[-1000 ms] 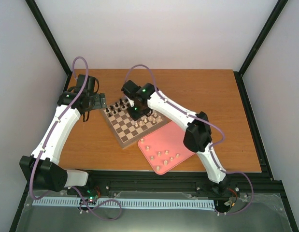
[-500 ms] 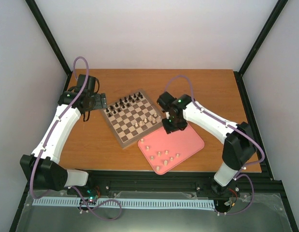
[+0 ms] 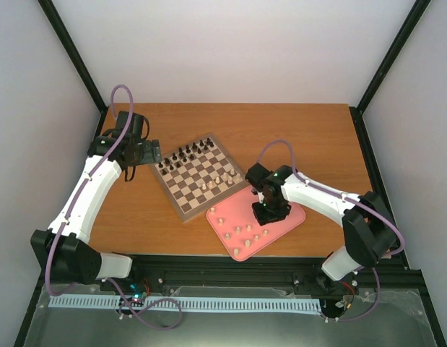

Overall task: Set up the chess pieces on the board
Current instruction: Pick up the chess piece from the storage box.

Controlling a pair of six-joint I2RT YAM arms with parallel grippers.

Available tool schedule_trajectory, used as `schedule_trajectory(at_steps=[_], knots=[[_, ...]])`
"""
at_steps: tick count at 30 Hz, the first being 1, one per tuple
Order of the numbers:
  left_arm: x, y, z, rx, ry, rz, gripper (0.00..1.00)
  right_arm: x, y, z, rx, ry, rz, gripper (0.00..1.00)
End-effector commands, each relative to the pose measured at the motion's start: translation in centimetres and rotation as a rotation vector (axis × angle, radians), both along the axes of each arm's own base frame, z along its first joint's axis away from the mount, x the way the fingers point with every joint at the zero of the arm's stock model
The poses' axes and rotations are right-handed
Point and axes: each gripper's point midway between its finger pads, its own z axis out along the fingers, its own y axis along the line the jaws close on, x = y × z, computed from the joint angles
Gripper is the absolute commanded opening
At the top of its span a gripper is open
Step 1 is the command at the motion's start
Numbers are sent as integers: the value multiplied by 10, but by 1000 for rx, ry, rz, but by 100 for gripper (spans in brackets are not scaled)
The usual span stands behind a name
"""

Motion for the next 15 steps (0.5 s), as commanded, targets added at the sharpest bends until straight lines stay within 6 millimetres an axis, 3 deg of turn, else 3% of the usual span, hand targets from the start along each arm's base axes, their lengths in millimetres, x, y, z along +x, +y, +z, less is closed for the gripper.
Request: schedule_trajectory(at_steps=[1,6,15], knots=[[7,-3,2,-18,-13,-4,100,-11,2,-6,39,24,-20,38],[7,-2,1,-15,-10,-3,100,-22,-1,-21,44,59,-40,36],[7,-1,-1,-10,-5,-2,100,-20,2,-32,38,76,-31,34]])
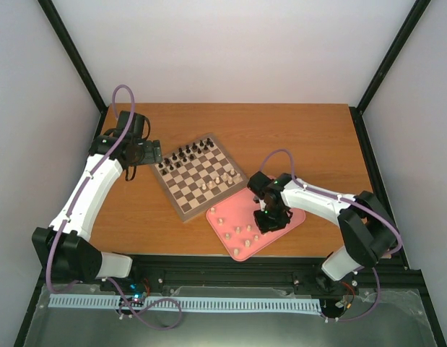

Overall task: Set up the chess pieces on the board
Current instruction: Pick up the chess piece from the storage box.

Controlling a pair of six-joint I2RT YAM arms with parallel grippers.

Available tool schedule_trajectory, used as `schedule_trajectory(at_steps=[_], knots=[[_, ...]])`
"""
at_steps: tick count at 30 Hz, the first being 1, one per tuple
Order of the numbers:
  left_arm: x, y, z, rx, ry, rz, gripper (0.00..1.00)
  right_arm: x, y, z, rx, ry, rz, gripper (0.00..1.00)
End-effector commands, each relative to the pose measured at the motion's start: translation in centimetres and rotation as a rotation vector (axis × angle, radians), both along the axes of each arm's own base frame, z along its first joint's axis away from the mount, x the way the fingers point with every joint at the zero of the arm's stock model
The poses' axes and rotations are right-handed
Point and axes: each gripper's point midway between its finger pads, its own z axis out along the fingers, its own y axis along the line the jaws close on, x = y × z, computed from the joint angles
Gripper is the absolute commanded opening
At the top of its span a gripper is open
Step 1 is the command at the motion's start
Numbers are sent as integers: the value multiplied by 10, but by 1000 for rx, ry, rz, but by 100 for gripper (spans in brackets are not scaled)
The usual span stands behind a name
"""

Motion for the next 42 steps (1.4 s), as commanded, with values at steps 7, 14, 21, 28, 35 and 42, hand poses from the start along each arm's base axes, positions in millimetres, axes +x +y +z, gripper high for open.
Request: schedule_trajectory(at_steps=[7,14,21,28,35,42], knots=[[6,1,4,-2,-22,6,100,3,5,-11,-4,16,1,34],[7,1,1,1,-17,5,100,5,7,-14,-11,23,4,31],[8,2,2,4,-17,7,100,5,6,-17,-28,33,11,21],[7,2,2,3,-19,6,100,11,1,-11,-59,6,15,8],[6,1,7,-5,-31,6,100,44,12,35,-75,-108,48,6],[3,1,11,-12,-42,1,100,82,75,98,7,-203,171,6]])
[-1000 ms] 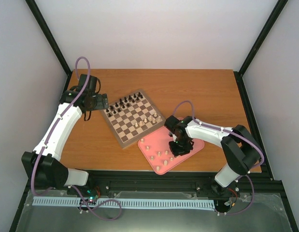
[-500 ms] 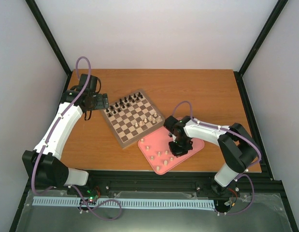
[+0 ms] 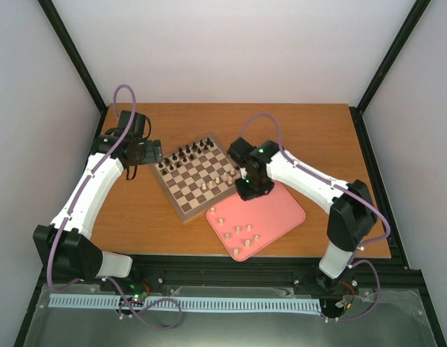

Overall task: Set up the chess pieces on the board
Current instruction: Pick up the chess piece from the storage box, then place the chess piece on the chessboard.

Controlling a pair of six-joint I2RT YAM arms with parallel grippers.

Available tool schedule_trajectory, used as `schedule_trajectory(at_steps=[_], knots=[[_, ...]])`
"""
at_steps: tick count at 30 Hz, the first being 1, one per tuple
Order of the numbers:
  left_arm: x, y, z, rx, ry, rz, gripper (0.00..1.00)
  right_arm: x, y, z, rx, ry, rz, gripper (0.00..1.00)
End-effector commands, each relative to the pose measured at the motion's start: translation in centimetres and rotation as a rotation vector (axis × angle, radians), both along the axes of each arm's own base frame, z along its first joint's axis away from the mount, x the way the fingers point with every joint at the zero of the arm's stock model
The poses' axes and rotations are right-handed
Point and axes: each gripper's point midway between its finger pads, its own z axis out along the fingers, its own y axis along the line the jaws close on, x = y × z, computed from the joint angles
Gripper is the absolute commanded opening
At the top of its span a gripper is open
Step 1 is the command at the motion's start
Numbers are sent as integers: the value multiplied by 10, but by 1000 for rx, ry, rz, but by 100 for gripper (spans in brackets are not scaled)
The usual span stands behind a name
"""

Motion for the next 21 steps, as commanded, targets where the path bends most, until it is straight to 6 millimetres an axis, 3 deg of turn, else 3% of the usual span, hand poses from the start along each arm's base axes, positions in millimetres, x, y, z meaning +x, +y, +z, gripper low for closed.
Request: schedule_trajectory(at_steps=[1,11,16,21], knots=[[-1,3,15,-6,-49,5,100,11,37,30,6,-26,117,6],[-13,19,51,52,-140,43,100,34,140,36,155,-40,284,6],[-16,15,76,4,-213,42,100,35,176,28,158,-44,356,7],[-17,9,74,-27,-215,19,100,32,191,11,143,-16,390,7]])
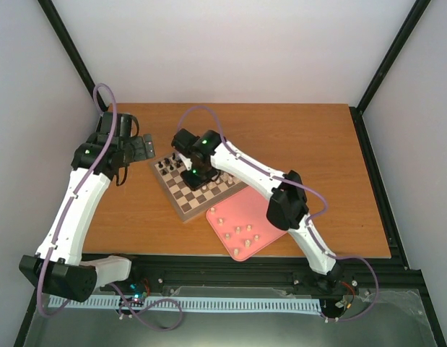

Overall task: Set up the chess pieces on the board
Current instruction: Place the chess piece on the chessboard.

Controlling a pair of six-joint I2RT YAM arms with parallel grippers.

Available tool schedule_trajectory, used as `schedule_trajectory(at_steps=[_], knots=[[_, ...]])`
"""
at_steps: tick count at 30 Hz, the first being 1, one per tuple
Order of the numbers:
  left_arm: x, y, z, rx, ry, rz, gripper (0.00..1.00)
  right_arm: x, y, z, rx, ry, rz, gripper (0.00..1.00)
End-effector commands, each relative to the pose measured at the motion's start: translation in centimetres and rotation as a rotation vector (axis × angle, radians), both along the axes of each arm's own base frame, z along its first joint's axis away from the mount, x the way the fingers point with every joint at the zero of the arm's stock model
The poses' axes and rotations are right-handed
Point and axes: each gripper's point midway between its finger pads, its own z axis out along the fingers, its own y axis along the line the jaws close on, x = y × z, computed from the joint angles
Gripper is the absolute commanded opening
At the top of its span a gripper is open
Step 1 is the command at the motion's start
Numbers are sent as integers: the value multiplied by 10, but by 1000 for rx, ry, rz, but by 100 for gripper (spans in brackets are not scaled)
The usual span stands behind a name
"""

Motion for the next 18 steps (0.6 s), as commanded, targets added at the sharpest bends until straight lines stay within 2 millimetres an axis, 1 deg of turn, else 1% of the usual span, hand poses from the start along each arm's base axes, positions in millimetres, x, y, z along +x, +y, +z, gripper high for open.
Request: schedule_trajectory(at_steps=[1,5,8,12,18], knots=[[-1,-2,14,-26,-42,-10,100,-14,5,-13,-41,41,52,7],[-5,-1,12,-15,-37,-18,100,-15,4,-34,-79,69,46,7],[-8,1,13,-14,-43,-12,100,-15,6,-44,-83,87,36,7],[-7,-1,16,-24,-53,-16,100,-10,8,-56,-96,74,24,7],[-6,-2,15,-29,-50,-21,100,2,4,-65,-131,22,5,7]])
